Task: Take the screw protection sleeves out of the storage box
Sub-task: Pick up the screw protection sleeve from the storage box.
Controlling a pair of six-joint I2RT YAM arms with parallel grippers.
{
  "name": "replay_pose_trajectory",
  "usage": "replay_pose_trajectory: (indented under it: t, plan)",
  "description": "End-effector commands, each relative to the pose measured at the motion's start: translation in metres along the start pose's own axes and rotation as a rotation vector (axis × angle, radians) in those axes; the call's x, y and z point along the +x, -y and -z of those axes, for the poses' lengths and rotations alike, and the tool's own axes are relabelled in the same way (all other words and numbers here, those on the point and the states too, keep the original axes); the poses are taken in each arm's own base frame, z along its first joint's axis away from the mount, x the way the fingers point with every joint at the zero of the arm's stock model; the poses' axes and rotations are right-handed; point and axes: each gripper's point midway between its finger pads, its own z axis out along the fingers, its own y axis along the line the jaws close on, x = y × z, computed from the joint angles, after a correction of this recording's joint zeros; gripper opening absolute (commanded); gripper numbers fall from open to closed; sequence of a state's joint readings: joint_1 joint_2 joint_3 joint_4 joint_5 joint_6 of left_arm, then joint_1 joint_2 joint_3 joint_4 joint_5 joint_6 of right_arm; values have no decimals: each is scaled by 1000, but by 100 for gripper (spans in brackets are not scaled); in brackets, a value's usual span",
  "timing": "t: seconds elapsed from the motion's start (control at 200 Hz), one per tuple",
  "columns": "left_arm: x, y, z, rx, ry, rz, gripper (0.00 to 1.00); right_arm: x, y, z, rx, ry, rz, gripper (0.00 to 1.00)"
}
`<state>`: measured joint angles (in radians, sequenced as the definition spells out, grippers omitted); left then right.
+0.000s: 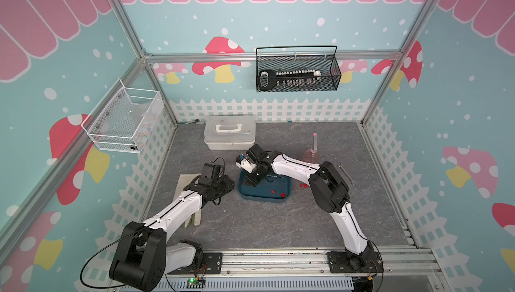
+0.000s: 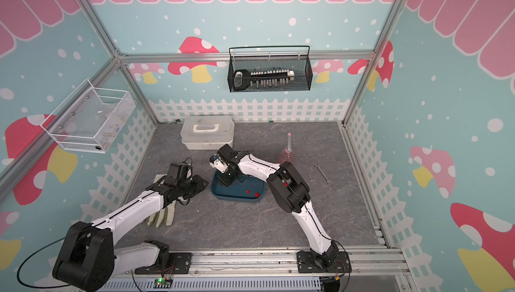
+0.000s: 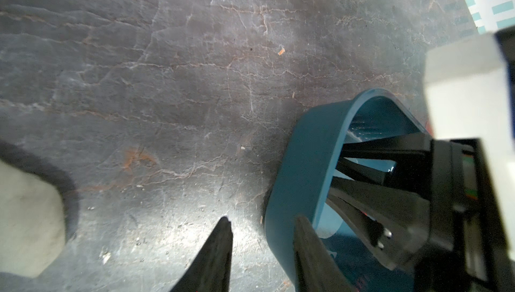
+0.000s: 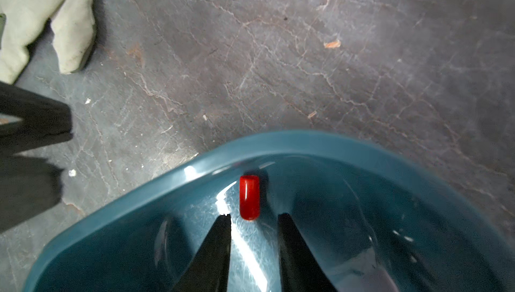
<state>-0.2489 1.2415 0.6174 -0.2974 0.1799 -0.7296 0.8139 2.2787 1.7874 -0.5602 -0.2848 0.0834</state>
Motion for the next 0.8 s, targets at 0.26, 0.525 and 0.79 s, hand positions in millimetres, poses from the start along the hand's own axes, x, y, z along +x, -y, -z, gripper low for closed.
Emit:
replay_pose_trajectory:
  t: [0.26, 0.525, 0.79]
  plan:
    - [0, 1, 2, 7, 8, -8, 40, 0, -1, -22, 7, -5, 6, 33]
    - [1, 1, 1, 4, 7, -9, 40, 2, 1, -29, 8, -12, 6, 20]
    - [1, 1, 1, 4, 4, -10, 40, -13, -7, -1, 3, 33, 14, 12]
